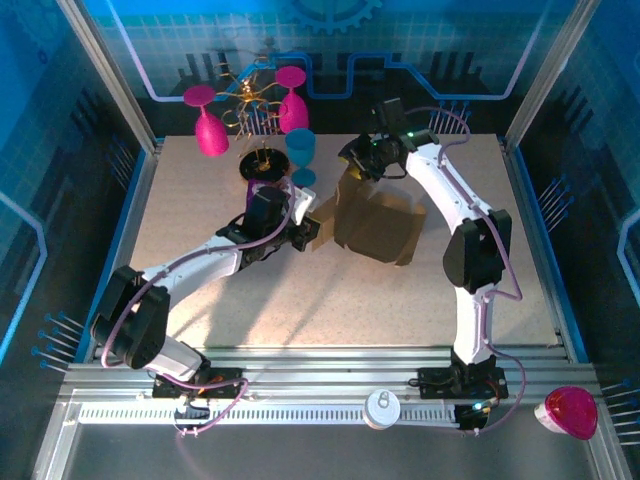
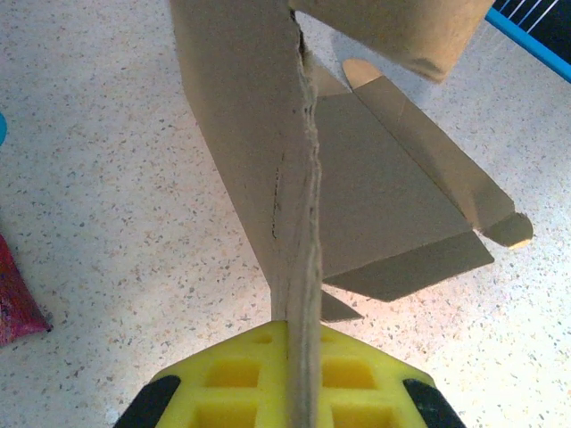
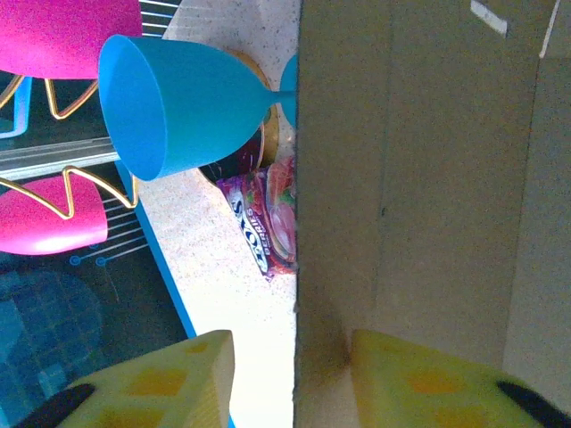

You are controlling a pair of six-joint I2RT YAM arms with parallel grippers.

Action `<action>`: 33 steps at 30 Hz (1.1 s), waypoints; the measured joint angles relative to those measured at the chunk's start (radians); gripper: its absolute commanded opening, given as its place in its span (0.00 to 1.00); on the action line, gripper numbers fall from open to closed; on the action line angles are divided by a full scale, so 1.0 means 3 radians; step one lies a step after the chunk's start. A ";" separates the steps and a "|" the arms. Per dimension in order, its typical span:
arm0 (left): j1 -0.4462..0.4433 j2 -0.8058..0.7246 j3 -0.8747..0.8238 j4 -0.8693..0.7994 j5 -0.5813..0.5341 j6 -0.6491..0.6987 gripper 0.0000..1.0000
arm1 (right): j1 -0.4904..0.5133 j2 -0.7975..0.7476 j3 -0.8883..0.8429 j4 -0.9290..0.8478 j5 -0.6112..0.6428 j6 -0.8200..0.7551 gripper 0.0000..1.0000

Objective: Fold the paper box

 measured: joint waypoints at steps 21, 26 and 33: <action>0.0132 -0.0009 -0.0108 0.0015 -0.0009 -0.0011 0.00 | -0.0033 -0.0039 -0.0635 0.0460 -0.0078 0.0169 0.28; 0.0203 -0.0015 -0.0169 0.0017 0.0004 -0.0011 0.00 | -0.0072 -0.0298 -0.1076 0.0815 -0.0102 0.0356 0.32; 0.0263 -0.0039 -0.0195 0.0014 0.0020 -0.0011 0.00 | -0.0137 -0.0547 -0.1450 0.1427 -0.0233 0.0676 0.23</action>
